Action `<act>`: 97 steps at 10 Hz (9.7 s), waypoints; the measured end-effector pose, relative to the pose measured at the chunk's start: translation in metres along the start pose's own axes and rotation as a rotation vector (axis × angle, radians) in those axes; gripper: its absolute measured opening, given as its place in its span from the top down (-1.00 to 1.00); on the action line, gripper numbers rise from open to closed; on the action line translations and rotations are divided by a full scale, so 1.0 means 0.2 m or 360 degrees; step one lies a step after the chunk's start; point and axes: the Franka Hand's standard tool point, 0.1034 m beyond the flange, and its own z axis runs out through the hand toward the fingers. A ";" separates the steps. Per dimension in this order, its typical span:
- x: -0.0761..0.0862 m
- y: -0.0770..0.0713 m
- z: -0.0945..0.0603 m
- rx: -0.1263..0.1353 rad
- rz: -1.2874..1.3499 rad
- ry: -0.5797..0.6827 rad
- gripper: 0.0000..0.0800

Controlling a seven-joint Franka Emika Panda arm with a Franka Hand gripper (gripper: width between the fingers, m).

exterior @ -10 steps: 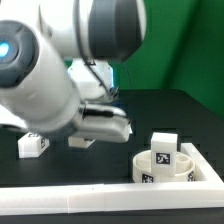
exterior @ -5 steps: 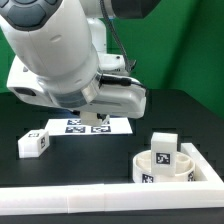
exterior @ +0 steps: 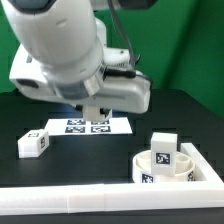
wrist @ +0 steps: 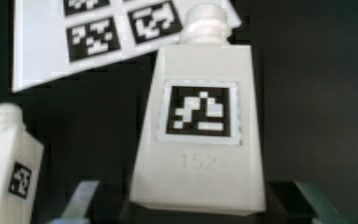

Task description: Assemble stool

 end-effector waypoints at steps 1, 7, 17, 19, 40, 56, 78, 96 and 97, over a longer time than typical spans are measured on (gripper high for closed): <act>-0.01 -0.07 -0.05 0.0023 0.0017 0.0183 0.16; -0.04 -0.21 -0.06 0.0136 -0.0032 0.0853 0.16; -0.17 -0.52 -0.16 0.0193 -0.0147 0.1546 0.16; -0.16 -0.56 -0.20 0.0049 -0.0334 0.1588 0.16; -0.08 -0.74 -0.20 0.0069 -0.0789 0.2318 0.16; -0.07 -0.68 -0.08 -0.0012 -0.0808 0.2293 0.16; -0.05 -0.68 -0.07 -0.0045 -0.0830 0.2254 -0.62; -0.08 -0.66 -0.09 0.0036 -0.0381 0.1421 -0.62; -0.08 -0.68 -0.08 0.0027 -0.0387 0.1420 -0.62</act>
Offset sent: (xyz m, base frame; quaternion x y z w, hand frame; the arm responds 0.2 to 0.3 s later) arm 0.0000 0.0000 0.0000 0.0000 0.1938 0.0000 0.9810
